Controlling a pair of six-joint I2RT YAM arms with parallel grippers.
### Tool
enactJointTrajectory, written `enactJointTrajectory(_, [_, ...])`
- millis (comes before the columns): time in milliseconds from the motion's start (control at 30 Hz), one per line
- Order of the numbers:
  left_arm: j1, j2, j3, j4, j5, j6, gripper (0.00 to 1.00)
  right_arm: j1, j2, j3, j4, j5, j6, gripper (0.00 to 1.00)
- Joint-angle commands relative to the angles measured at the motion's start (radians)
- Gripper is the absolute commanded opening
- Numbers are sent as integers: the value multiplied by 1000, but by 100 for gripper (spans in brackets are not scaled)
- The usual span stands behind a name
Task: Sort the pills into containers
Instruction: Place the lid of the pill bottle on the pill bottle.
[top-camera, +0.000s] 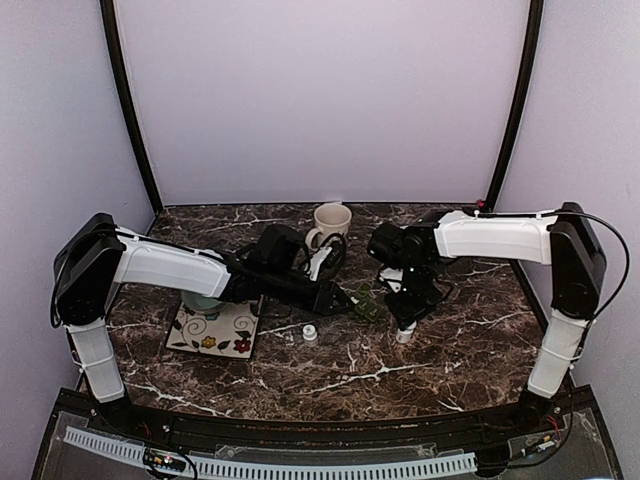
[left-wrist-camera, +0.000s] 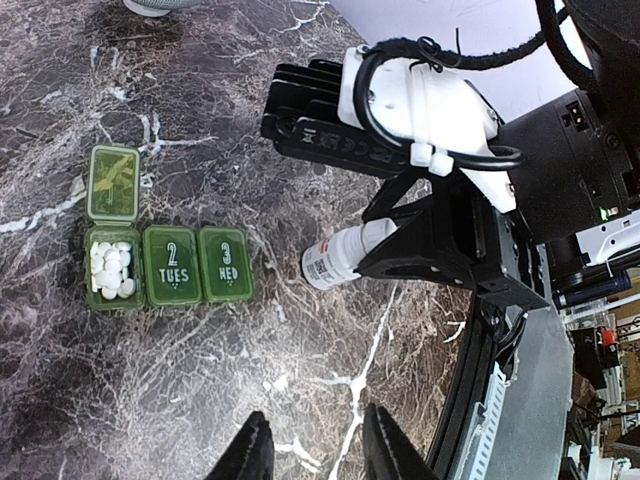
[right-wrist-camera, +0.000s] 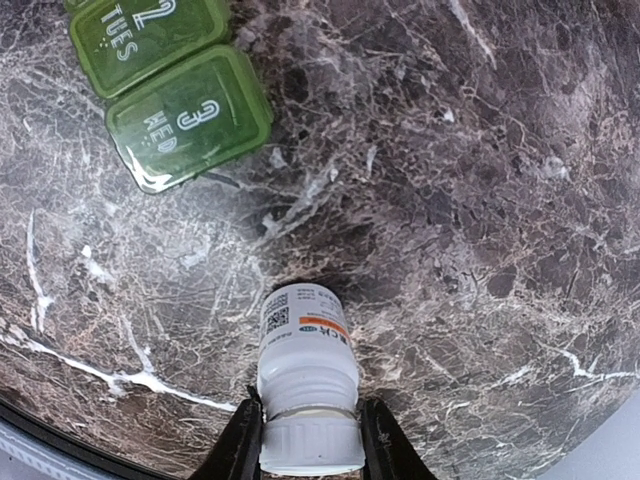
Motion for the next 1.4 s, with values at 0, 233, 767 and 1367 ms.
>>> enactJointTrajectory(0, [-6,-6,-1,8,-3,18,32,-10,25,30,2,2,-13,11])
enactJointTrajectory(233, [-6,-5,-1,8,0,15,32,-11,35,40,-6,-1,-20,14])
enactJointTrajectory(767, [-6,-3,1,12,4,8,32,-11,32,27,-8,-6,-23,27])
enactJointTrajectory(1367, [-6,-9,-4,13,3,7,32,-11,25,22,0,-16,-23,37])
